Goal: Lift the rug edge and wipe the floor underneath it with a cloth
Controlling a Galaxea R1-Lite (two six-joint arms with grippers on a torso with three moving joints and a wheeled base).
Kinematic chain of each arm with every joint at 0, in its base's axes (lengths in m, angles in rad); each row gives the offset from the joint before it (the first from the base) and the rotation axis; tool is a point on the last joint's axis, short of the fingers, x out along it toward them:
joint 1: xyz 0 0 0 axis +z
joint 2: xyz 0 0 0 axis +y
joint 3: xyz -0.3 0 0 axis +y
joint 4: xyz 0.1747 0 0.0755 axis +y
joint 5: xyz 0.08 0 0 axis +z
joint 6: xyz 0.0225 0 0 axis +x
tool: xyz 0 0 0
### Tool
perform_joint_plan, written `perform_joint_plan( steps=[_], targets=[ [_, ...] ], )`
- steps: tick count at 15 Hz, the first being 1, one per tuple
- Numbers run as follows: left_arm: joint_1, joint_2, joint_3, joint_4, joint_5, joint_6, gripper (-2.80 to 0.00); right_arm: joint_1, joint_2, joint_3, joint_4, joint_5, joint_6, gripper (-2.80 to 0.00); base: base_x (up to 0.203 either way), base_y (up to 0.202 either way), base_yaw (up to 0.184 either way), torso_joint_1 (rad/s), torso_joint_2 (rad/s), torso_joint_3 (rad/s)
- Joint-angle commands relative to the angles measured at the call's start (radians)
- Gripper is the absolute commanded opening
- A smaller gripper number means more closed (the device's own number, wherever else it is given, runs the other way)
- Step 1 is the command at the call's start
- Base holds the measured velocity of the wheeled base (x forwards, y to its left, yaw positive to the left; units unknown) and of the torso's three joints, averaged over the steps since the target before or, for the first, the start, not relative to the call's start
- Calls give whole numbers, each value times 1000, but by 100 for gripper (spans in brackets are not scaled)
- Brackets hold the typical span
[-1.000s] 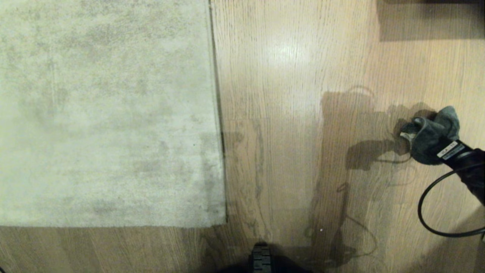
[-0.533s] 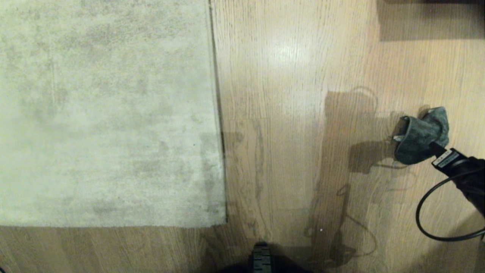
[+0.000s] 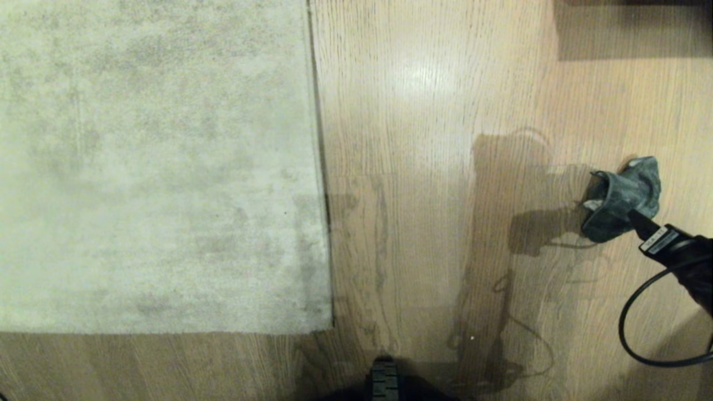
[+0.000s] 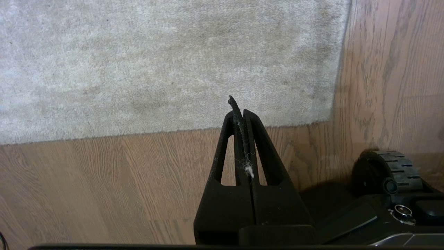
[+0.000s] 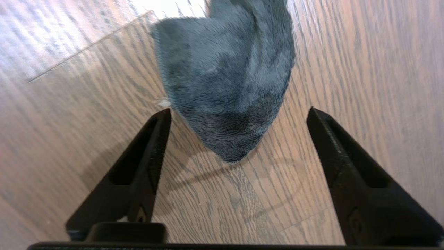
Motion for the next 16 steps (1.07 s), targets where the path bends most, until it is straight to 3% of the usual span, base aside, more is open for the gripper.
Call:
perform_joint_plan(
  steps=[1,7,8,16],
  targets=[
    [0,1,0,0,0,0,-280,5,-68,33,-48,23,-35,0,0,0,0,0,0,0],
    [0,0,0,0,0,0,-280,14,-225,98,-47,97,-159,0,0,0,0,0,0,0],
    [0,0,0,0,0,0,-280,16,-245,129,-48,99,-177,-280,0,0,0,0,0,0],
    [0,1,0,0,0,0,-280,17,-396,218,-44,222,-222,-280,0,0,0,0,0,0]
  ],
)
